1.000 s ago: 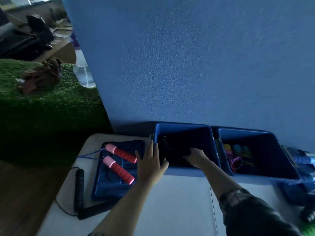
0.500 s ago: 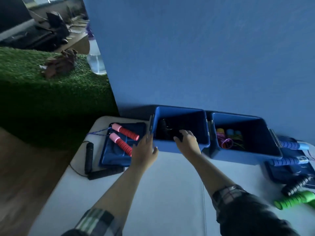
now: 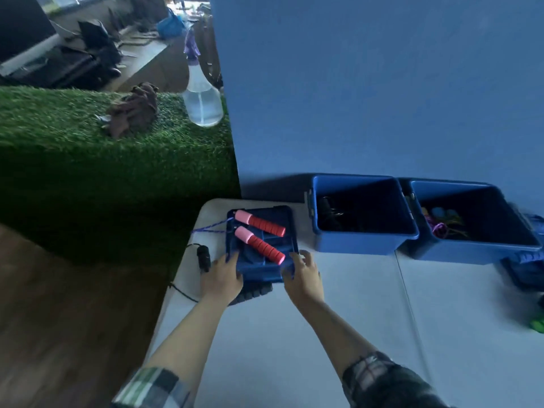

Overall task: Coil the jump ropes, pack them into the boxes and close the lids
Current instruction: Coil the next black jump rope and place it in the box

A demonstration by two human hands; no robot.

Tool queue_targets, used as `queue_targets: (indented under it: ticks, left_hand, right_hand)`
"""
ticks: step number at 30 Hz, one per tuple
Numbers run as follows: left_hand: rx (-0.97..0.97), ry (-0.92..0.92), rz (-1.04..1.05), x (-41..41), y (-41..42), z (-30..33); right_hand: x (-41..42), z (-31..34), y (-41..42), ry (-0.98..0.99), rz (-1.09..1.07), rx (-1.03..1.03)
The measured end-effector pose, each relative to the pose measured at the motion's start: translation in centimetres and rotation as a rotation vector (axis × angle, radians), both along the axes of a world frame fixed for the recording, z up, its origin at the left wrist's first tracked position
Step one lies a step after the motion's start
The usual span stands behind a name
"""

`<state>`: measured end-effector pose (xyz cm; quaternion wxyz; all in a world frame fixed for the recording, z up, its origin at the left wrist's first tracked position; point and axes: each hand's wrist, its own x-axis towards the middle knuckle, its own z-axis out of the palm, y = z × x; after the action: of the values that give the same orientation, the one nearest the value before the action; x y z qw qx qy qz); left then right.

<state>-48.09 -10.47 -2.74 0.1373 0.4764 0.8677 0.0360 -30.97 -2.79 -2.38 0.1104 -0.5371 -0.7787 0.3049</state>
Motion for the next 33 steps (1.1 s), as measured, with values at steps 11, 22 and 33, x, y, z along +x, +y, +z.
queue_targets:
  ticks: [11, 22, 33]
  left_hand:
    - [-0.260, 0.027, -0.275, -7.3, -3.1, -2.6]
    - [-0.204, 0.102, -0.341, -9.5, -4.9, -3.7]
    - [-0.142, -0.027, -0.439, -5.5, -4.4, -3.3]
  right_hand:
    - [-6.5, -4.0, -5.4, -0.293, 0.271, -0.024]
    - [-6.4, -5.8, -6.5, -0.234, 0.262, 0.124]
    - [-4.0, -5.6, -8.1, -0.108, 0.337, 0.197]
